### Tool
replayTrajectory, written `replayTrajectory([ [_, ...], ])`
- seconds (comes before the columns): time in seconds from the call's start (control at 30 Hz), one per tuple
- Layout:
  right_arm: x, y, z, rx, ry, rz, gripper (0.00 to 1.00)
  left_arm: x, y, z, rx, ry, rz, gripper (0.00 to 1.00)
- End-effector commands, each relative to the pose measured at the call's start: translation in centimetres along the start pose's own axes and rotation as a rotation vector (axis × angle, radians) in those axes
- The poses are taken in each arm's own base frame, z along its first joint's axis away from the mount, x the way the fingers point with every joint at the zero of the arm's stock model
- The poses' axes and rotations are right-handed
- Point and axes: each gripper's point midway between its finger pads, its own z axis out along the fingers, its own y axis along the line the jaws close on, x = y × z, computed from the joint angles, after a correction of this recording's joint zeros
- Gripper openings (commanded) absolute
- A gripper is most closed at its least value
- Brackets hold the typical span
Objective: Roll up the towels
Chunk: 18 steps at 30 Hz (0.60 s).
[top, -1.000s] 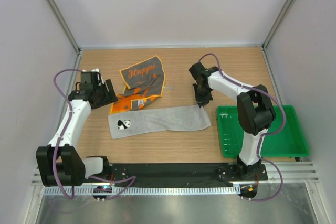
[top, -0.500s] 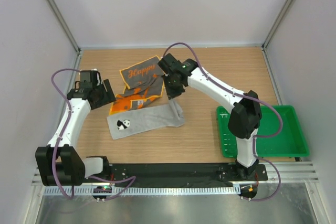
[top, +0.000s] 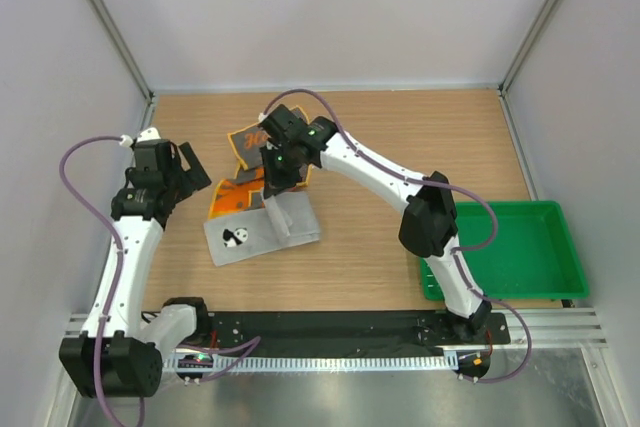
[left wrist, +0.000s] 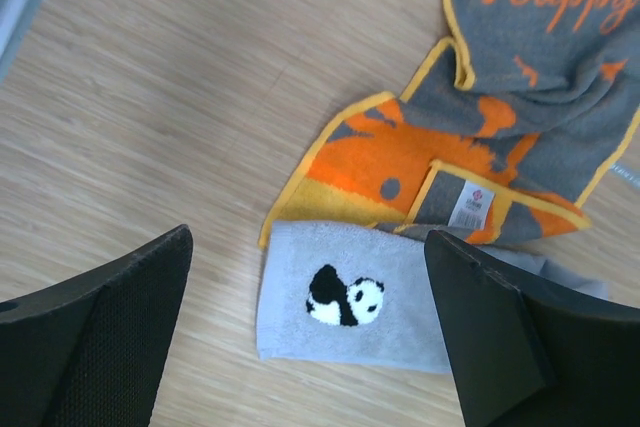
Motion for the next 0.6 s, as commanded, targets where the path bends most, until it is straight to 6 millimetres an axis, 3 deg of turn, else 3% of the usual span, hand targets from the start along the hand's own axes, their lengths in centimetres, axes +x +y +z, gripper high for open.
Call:
replayTrajectory([
  [0.0,-0.2,5.7,0.0,-0.172,-0.013,-0.027,0.01,-2.1,0.3,-1.6,-0.009,-0.110,-0.044,1.00],
  [0.3,-0.3,10.8,3.3,-0.345,-0.041,-0.025,0.01,-2.6,1.5,-2.7,-0.050,-0.160,-0.069,1.00],
  [0.4,-0.9,11.8,4.5,-0.384,-0.063,-0.015,0.01,-2.7,1.5,-2.9,-0.048,-0.169,-0.070,1.00],
  [0.57,-1.1,11.6,7.1,-0.390,-0.054,0.018,0.01,-2.7,1.5,-3.0,-0.047,-0.170,-0.071,1.00],
])
